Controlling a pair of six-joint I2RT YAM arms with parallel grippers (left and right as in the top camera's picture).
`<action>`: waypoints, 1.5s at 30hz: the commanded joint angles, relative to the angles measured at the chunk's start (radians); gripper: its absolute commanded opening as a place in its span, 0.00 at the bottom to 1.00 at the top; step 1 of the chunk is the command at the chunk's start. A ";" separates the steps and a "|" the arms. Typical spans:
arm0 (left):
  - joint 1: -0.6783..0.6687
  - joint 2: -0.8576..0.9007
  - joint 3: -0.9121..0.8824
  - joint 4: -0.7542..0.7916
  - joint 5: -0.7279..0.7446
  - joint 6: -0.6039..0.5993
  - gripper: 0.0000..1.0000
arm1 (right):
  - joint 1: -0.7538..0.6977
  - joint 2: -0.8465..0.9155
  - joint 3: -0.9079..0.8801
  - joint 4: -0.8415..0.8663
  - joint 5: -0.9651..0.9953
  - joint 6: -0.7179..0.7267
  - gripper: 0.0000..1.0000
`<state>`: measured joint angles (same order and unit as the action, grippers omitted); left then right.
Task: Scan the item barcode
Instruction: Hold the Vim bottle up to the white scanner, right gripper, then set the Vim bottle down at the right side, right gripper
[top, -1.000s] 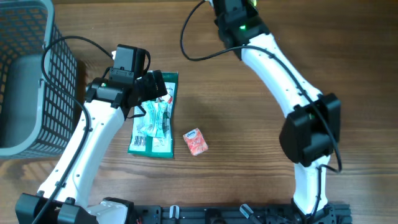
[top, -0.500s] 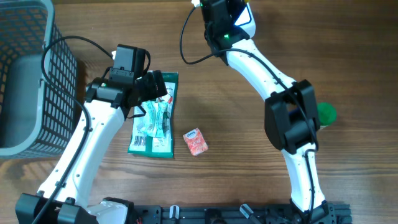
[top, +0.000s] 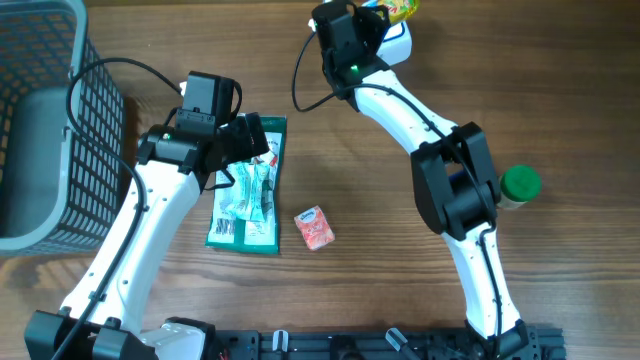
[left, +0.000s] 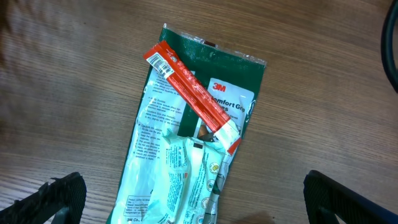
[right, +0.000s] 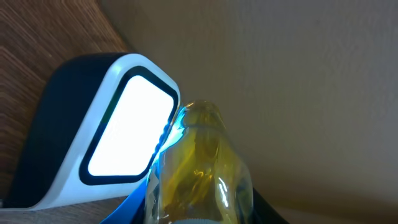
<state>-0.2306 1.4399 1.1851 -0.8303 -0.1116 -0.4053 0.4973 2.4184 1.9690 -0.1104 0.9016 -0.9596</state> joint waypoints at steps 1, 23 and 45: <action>0.004 -0.004 0.014 0.003 -0.013 0.008 1.00 | 0.018 -0.044 0.015 0.003 0.049 0.078 0.21; 0.004 -0.004 0.014 0.003 -0.013 0.008 1.00 | -0.399 -0.524 -0.269 -1.064 -0.773 1.172 0.24; 0.004 -0.004 0.014 0.003 -0.013 0.008 1.00 | -0.450 -0.626 -0.267 -1.053 -0.816 1.143 0.75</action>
<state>-0.2306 1.4399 1.1854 -0.8299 -0.1120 -0.4053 0.0414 1.8870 1.5978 -1.1286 0.1207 0.2001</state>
